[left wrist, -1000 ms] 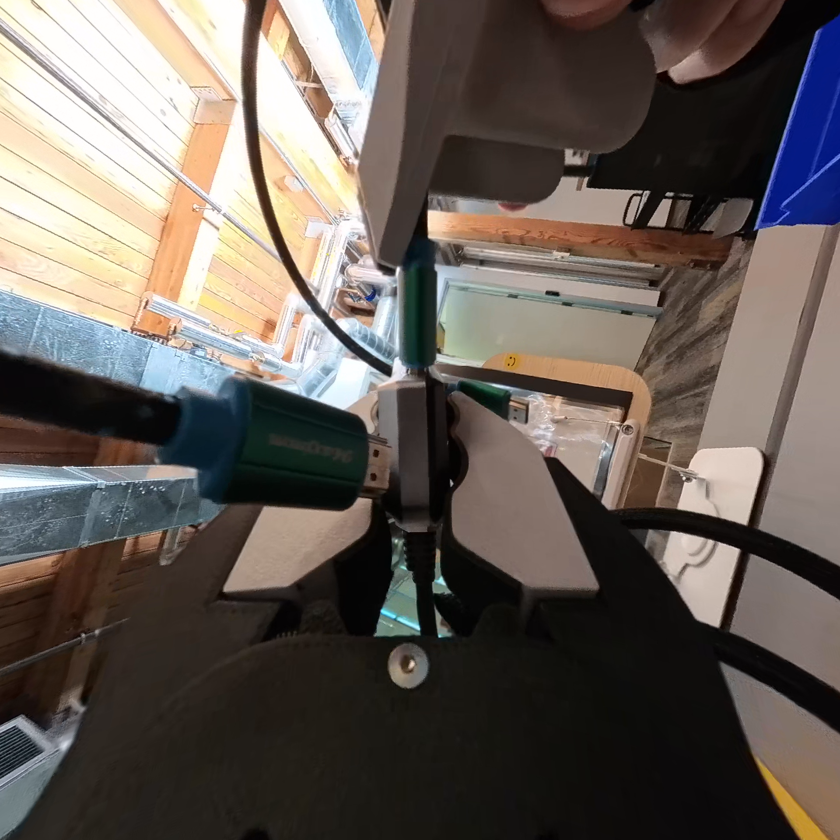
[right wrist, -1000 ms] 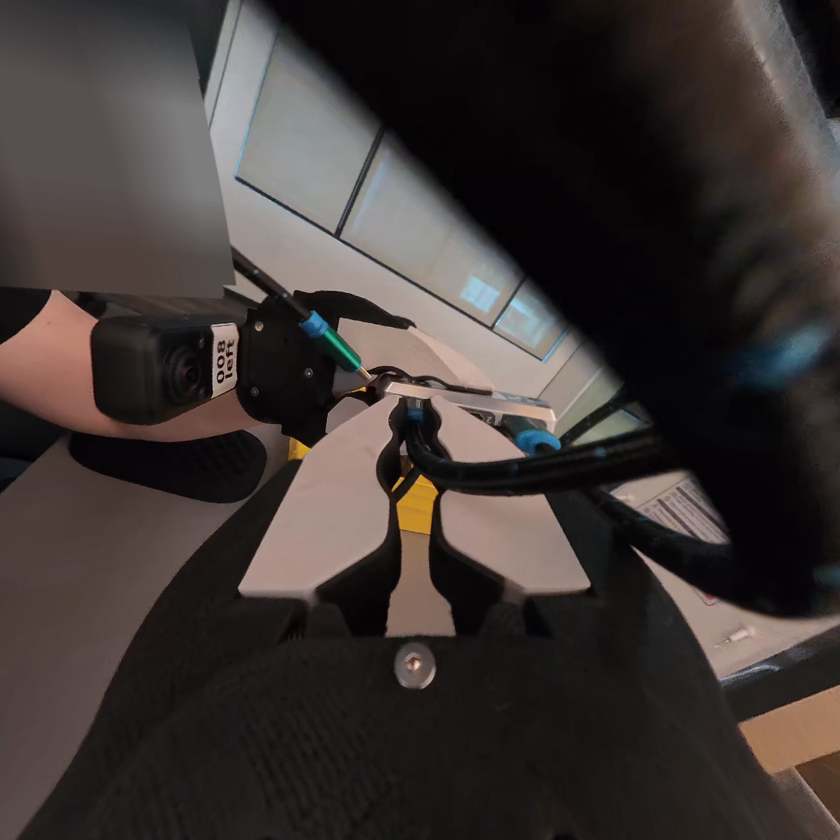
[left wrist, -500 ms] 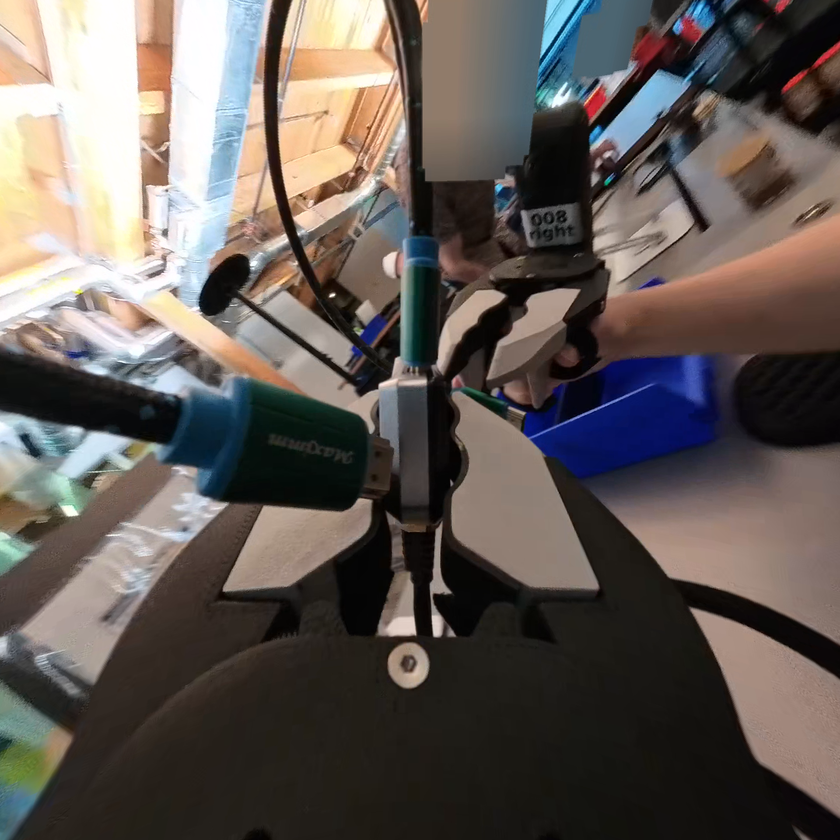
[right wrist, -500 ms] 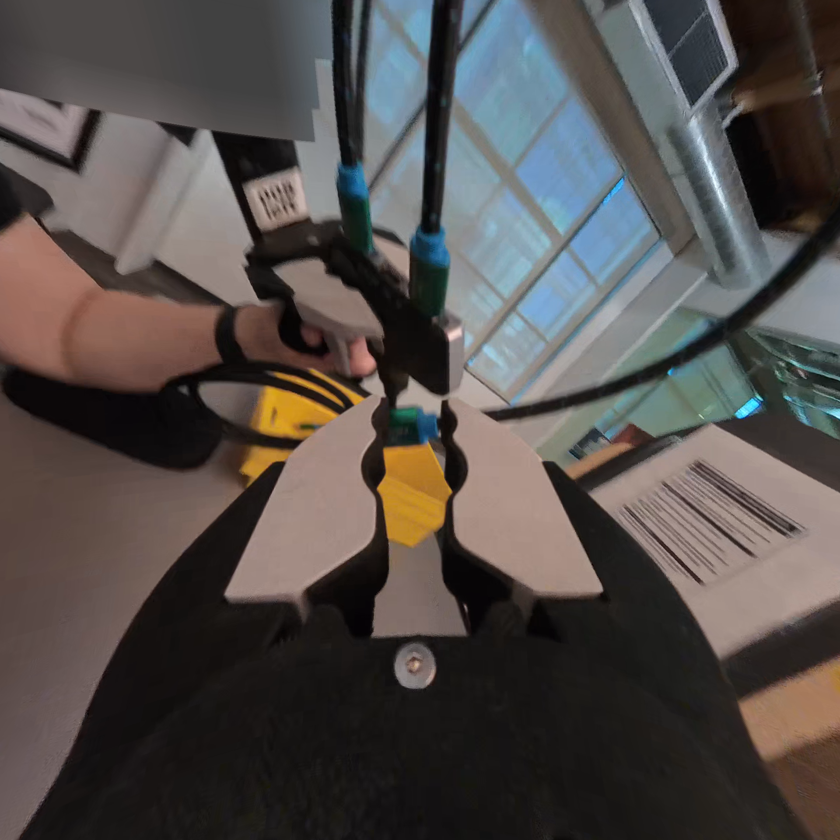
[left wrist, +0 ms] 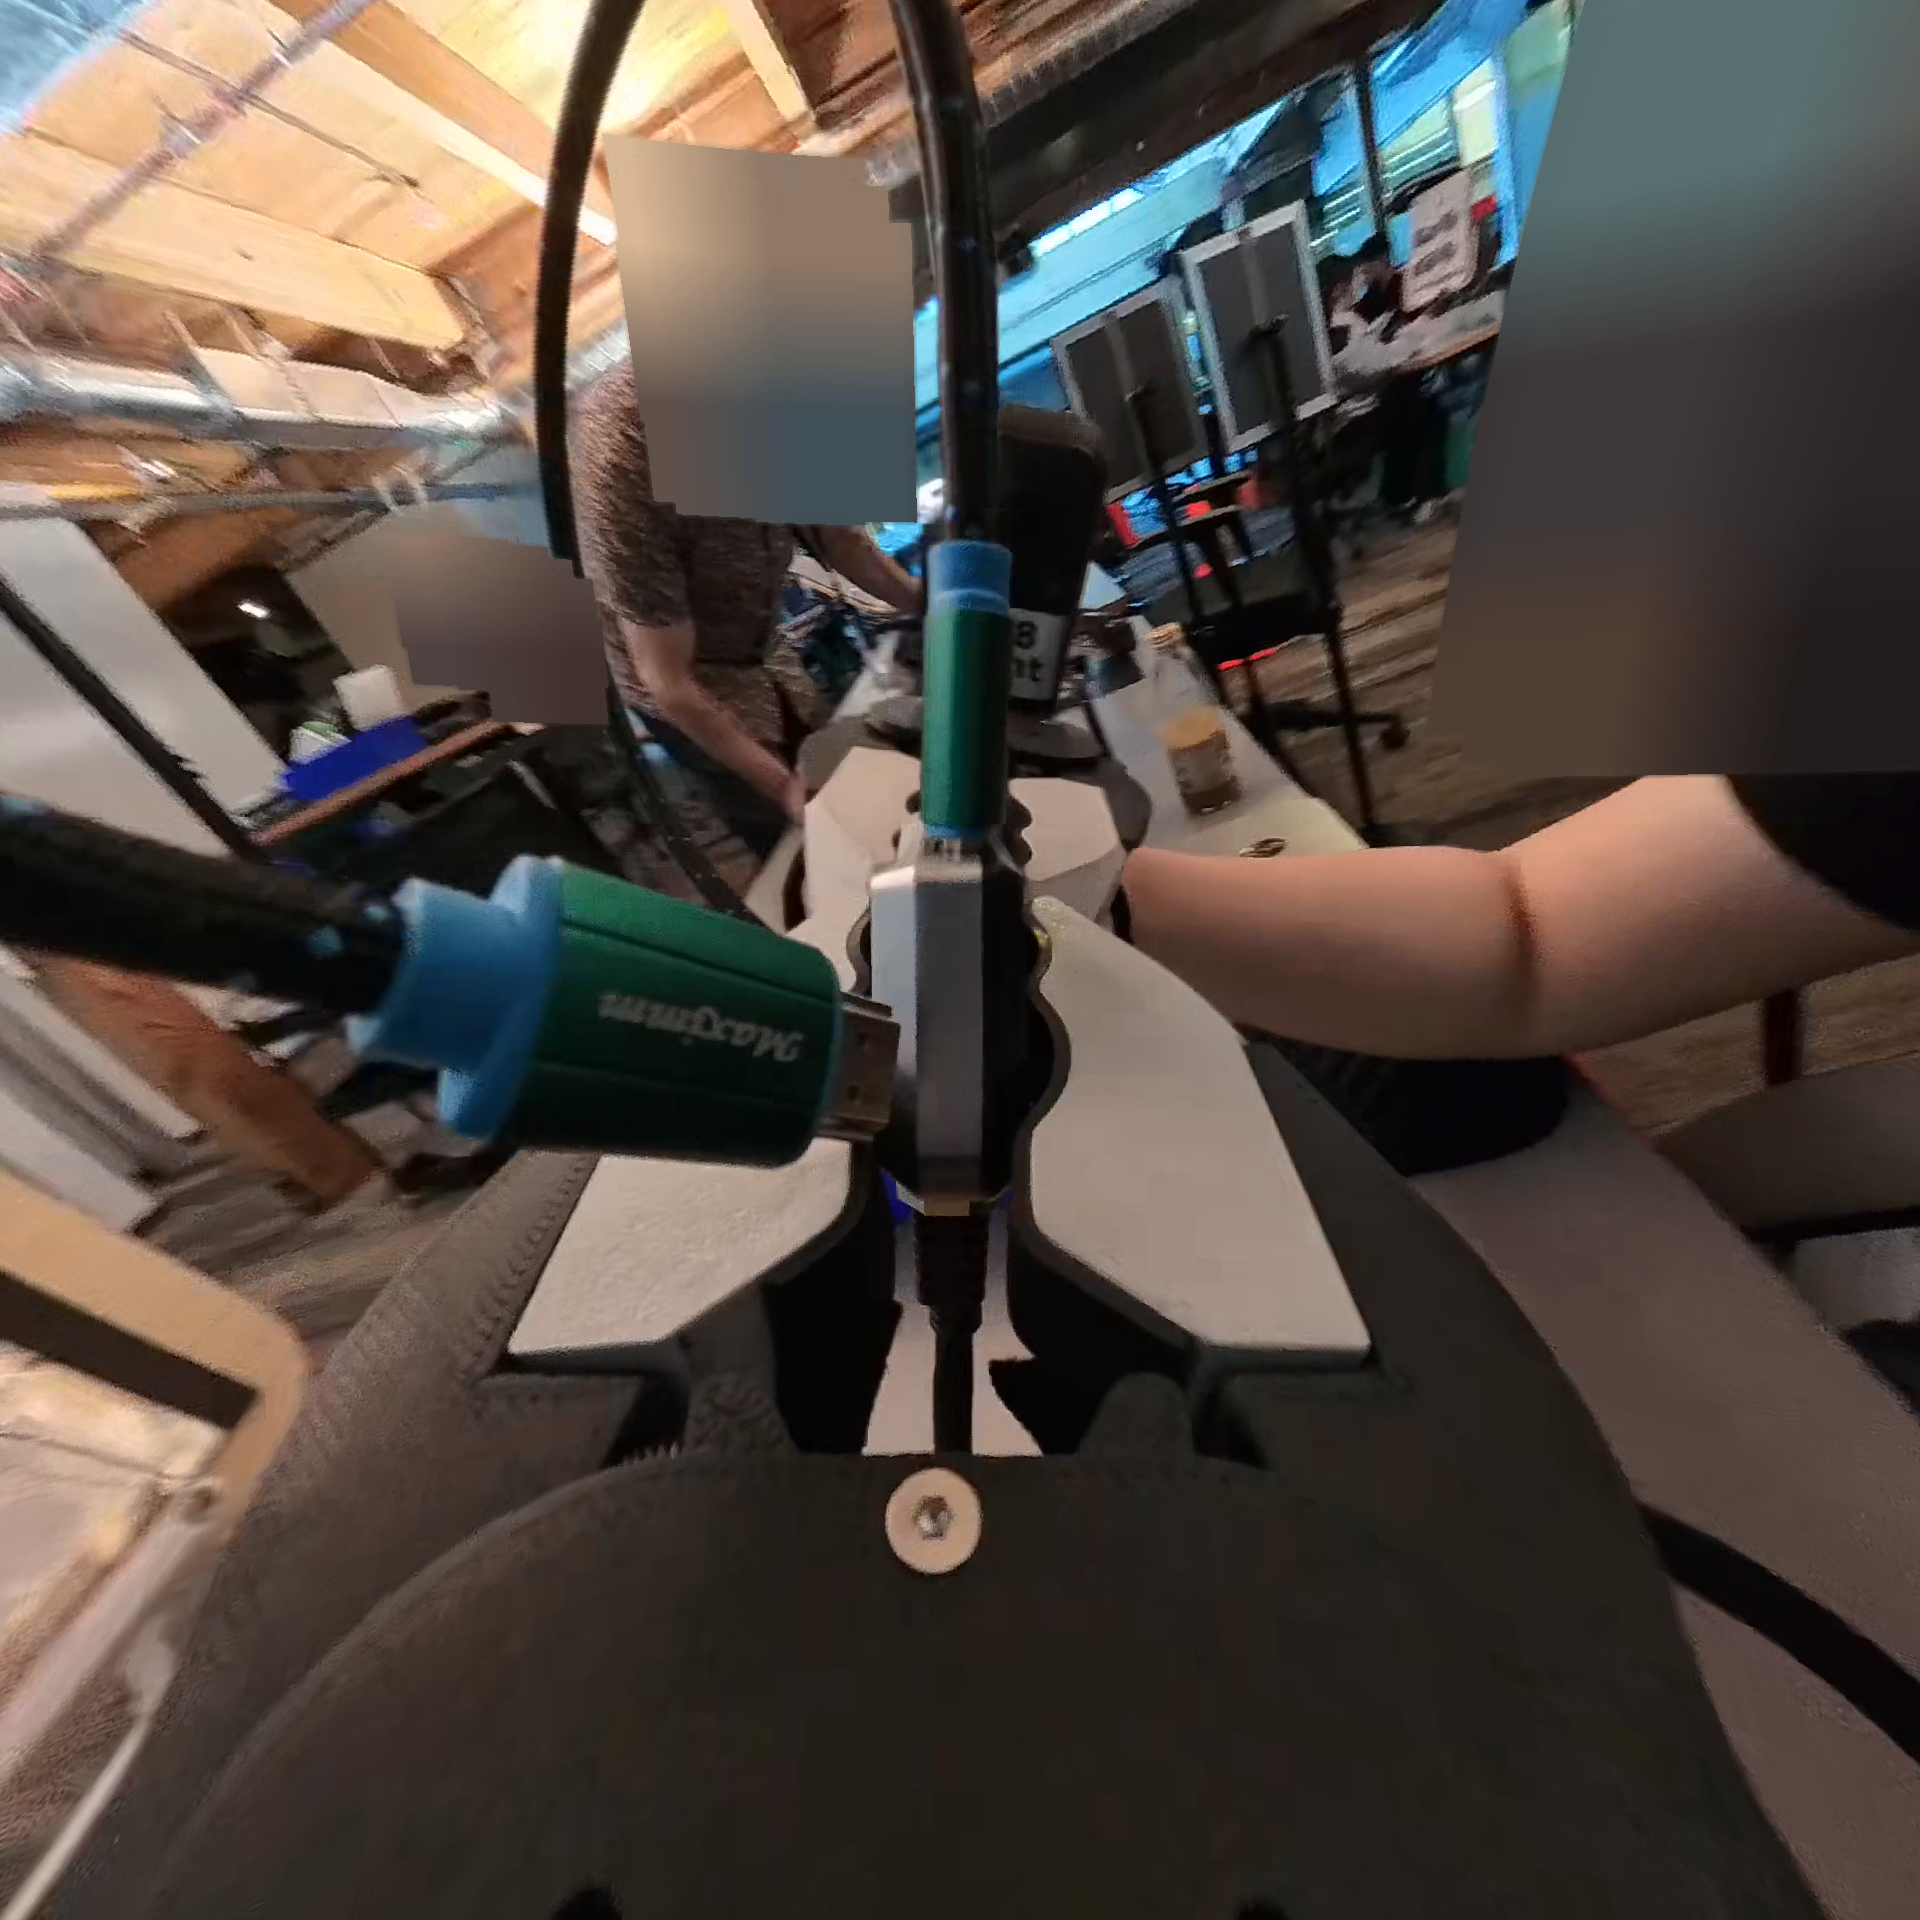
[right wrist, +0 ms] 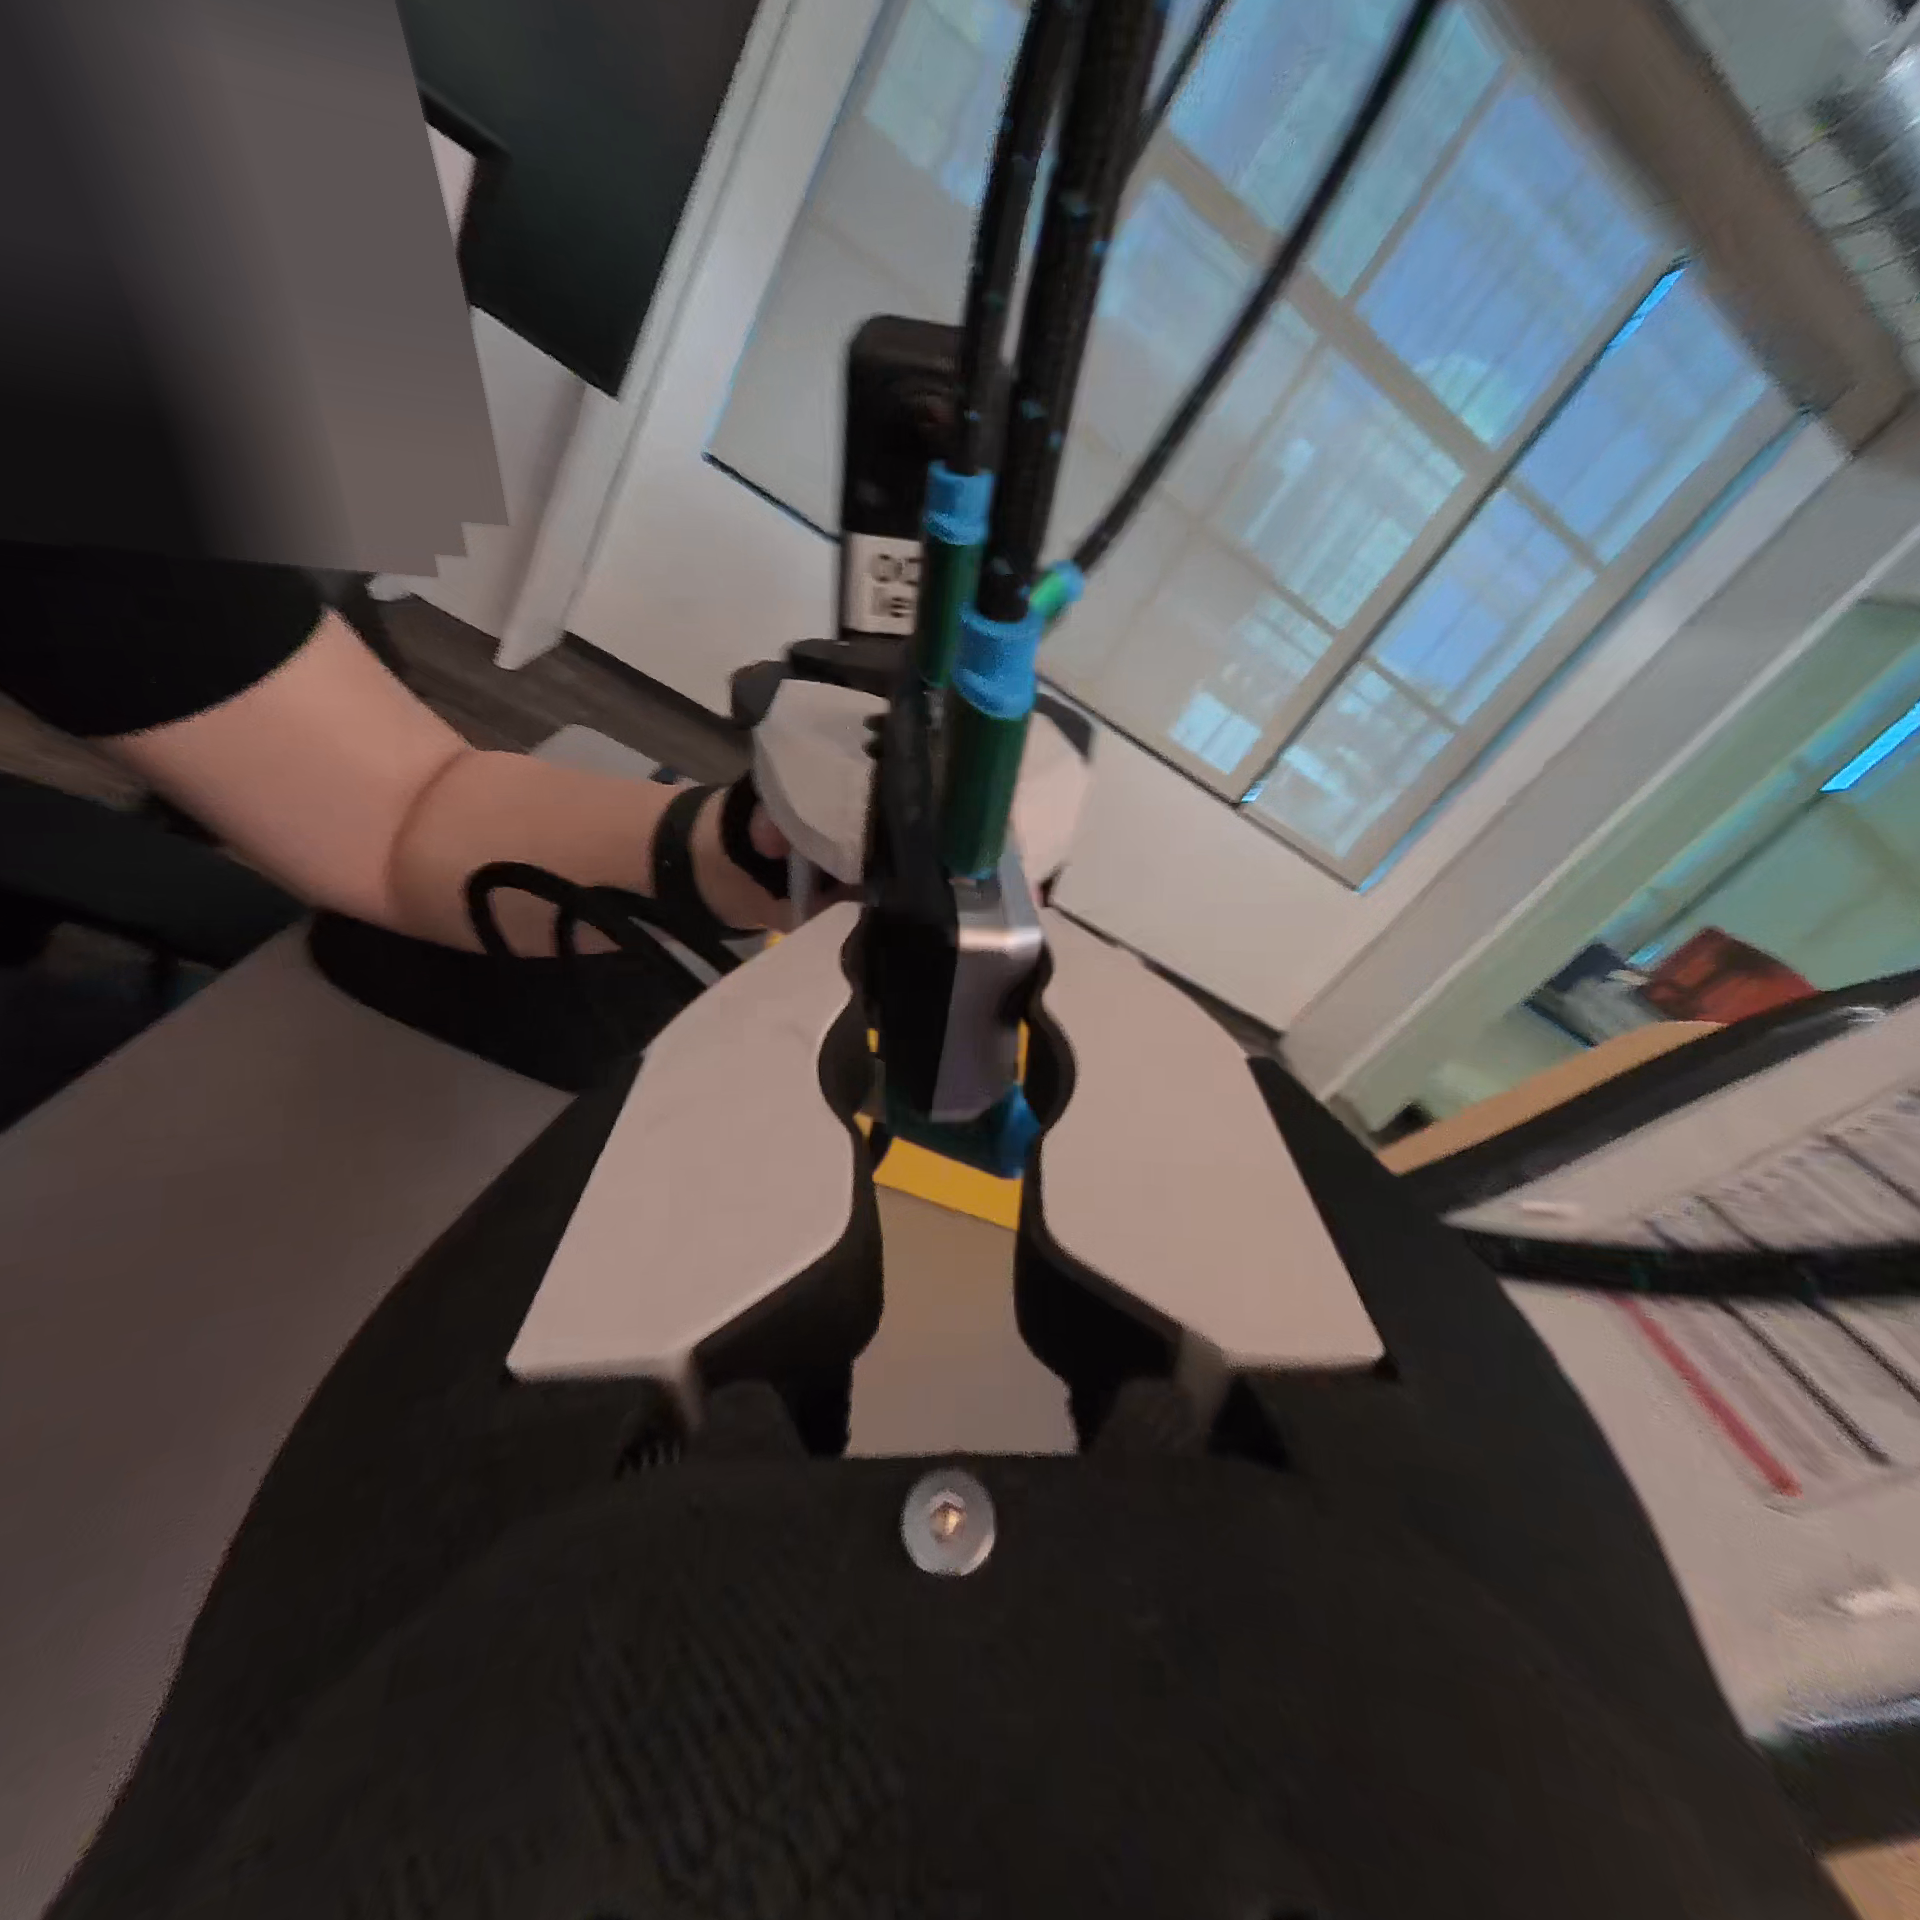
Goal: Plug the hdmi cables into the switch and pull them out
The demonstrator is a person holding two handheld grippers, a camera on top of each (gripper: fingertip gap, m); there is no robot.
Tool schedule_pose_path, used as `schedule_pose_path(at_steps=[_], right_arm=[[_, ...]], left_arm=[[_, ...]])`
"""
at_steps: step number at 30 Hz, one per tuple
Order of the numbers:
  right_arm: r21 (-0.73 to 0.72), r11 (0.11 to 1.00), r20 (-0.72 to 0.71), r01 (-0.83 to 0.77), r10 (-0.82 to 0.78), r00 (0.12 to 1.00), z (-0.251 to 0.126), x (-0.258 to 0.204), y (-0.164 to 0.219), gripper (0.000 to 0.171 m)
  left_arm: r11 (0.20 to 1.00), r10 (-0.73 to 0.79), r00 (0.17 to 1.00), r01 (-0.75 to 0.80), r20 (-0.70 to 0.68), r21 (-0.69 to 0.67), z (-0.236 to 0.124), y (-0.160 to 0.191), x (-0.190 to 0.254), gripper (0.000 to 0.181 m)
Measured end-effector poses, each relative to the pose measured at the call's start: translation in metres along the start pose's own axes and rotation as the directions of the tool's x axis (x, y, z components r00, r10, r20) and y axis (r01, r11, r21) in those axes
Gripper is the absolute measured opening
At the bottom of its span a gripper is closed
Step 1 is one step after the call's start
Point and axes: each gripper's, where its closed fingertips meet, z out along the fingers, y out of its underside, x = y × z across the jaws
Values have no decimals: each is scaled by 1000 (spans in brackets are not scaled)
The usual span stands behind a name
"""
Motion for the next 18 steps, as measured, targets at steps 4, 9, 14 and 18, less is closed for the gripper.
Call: schedule_pose_path(at_steps=[4, 9, 14, 18], right_arm=[[-38, 989, 38, -143, 145, 989, 0, 5, 8, 21], [-18, 981, -2, -191, 191, 982, -13, 19, 14, 20], [-42, 977, -42, -209, 207, 977, -11, 22, 17, 26], [-126, 971, -38, -205, 202, 979, -14, 23, 20, 22]], left_arm=[[990, -120, 993, 121, 14, -72, -3, 12, -11, 27], [979, -151, 985, 161, 88, -125, -16, 21, -29, 23], [972, -186, 982, 190, 46, -134, -13, 24, -26, 19], [962, -230, 969, 240, 88, -131, -10, 28, -32, 25]])
